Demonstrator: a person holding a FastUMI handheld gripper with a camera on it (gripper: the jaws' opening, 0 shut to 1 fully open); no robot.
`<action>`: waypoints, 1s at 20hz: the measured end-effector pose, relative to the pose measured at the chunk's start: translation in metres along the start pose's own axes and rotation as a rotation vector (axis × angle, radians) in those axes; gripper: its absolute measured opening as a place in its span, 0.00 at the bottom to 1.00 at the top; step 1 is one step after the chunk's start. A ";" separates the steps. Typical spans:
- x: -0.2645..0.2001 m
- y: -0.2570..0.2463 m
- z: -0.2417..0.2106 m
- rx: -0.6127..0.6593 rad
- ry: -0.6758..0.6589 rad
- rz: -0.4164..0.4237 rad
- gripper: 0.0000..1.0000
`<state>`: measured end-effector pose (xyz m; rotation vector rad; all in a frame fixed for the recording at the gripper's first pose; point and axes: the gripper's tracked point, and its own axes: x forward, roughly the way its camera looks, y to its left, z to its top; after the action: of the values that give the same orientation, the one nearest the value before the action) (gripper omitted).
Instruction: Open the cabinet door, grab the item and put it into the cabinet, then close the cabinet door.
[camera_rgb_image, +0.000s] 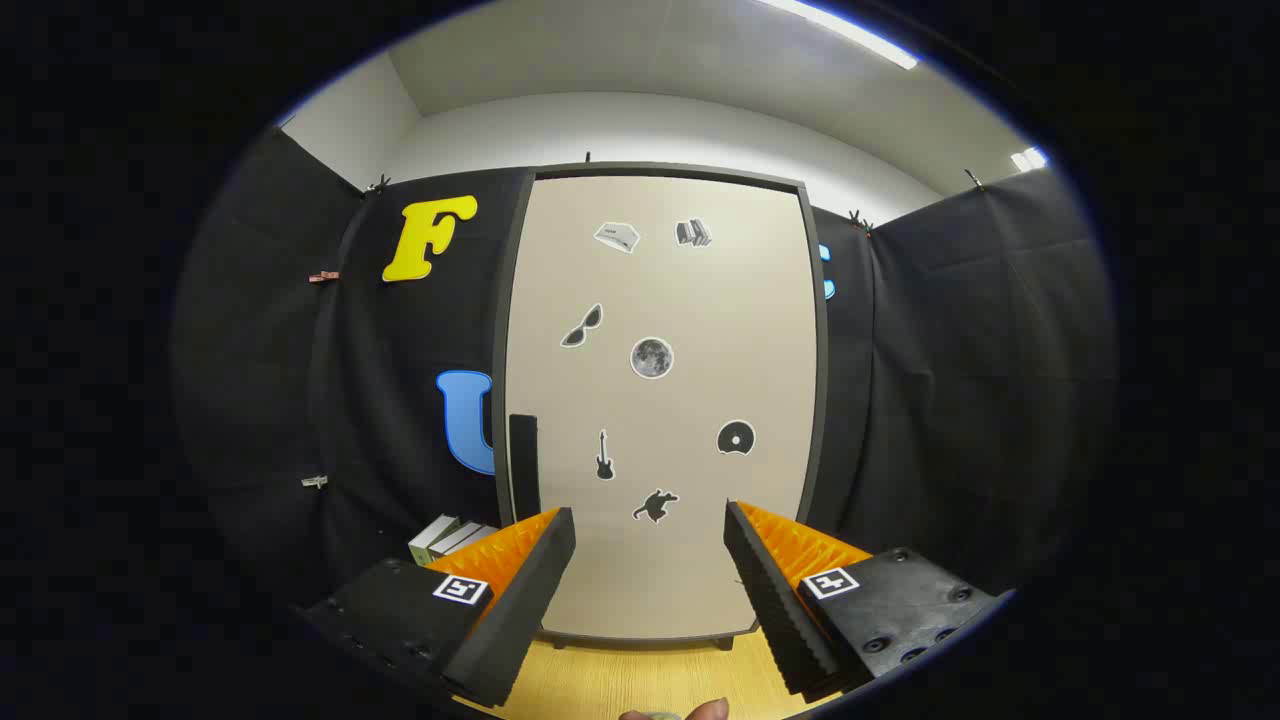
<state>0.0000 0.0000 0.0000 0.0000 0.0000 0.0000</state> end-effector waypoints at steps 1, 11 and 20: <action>0.001 0.000 0.000 0.001 0.000 0.001 0.98; 0.006 0.009 -0.001 0.009 0.003 0.008 0.98; 0.018 0.043 -0.002 0.023 0.008 0.047 0.98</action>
<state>0.0176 0.0427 -0.0018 0.0235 0.0077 0.0475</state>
